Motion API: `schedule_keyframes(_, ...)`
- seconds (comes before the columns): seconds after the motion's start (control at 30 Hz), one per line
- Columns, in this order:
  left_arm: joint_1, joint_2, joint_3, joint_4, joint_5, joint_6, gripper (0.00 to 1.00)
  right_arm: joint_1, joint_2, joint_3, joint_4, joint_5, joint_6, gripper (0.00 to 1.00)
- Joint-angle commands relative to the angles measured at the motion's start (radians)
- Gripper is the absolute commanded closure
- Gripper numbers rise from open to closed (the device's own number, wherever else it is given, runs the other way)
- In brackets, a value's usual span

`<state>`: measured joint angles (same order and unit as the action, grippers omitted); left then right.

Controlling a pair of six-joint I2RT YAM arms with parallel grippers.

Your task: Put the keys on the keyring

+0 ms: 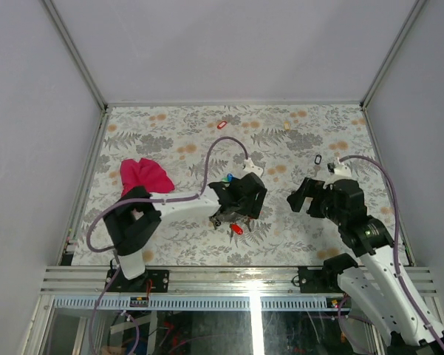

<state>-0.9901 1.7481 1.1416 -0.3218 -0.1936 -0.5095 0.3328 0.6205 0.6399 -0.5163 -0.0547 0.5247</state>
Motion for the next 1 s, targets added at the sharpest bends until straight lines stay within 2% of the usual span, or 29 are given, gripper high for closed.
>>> schedule_keyframes(0.0,-0.012,0.088,0.083,-0.02,-0.1,0.044,0.3,-0.003,-0.049,0.007,-0.064,-0.044,0.023,0.02)
schedule_keyframes(0.2,-0.011,0.149,0.129,-0.054,-0.154,0.039,0.32,-0.004,-0.061,0.013,-0.071,-0.065,0.03,0.03)
schedule_keyframes(0.4,-0.01,0.176,0.131,-0.04,-0.134,0.036,0.35,-0.004,-0.046,0.02,-0.067,-0.081,0.023,0.04)
schedule_keyframes(0.6,-0.011,0.174,0.09,-0.024,-0.1,0.052,0.41,-0.003,-0.037,0.017,-0.065,-0.095,0.018,0.04)
schedule_keyframes(0.97,-0.01,0.13,0.009,-0.001,-0.068,0.056,0.4,-0.003,-0.028,0.01,-0.054,-0.115,0.019,0.04)
